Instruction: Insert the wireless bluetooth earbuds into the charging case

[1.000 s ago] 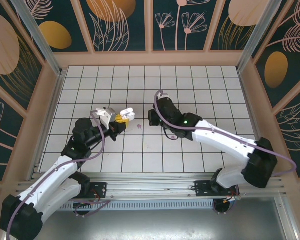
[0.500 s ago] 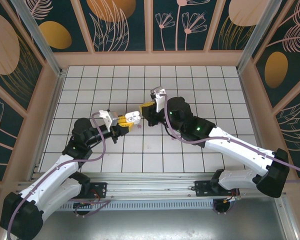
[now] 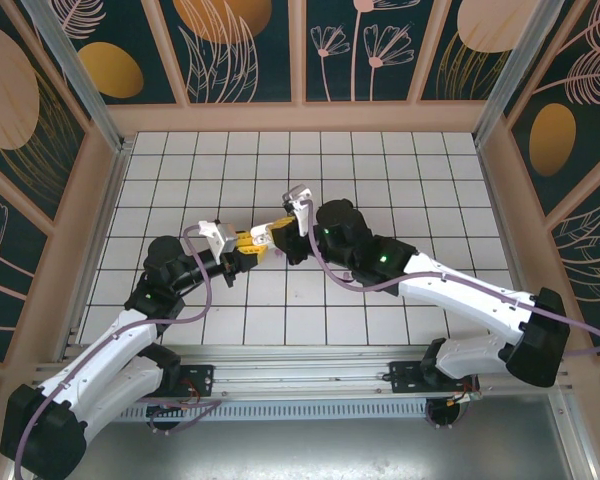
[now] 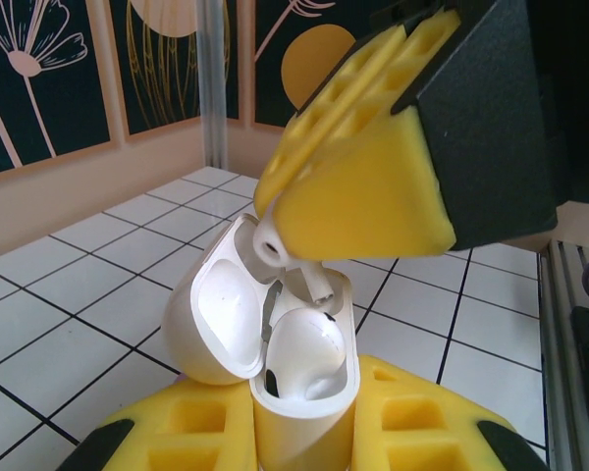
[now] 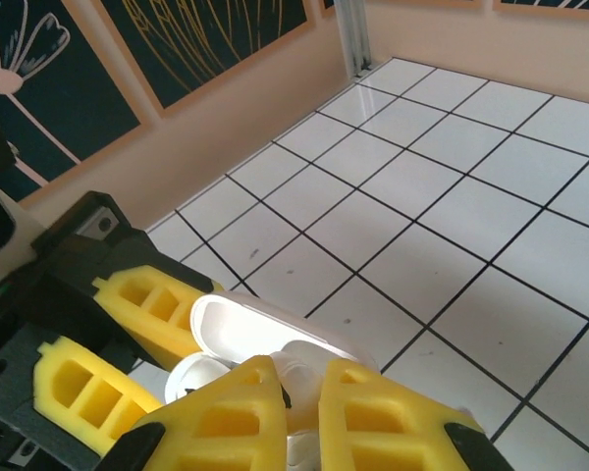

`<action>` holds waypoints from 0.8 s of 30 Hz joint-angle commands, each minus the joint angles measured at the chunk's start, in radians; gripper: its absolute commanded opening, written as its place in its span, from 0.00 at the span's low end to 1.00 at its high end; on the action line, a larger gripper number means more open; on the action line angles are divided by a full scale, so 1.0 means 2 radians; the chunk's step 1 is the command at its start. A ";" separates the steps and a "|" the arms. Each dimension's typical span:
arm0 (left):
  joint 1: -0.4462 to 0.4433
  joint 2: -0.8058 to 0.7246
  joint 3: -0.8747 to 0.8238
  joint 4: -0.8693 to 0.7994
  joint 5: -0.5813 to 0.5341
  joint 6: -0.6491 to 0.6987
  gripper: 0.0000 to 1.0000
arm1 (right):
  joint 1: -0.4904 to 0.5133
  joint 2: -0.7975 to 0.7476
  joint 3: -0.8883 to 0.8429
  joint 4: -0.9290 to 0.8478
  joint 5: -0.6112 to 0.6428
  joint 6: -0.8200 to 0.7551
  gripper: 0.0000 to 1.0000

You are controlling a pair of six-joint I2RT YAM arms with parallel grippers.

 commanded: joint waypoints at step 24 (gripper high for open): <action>0.000 -0.004 0.007 0.037 -0.008 -0.003 0.00 | 0.015 -0.018 -0.016 -0.008 0.006 -0.079 0.10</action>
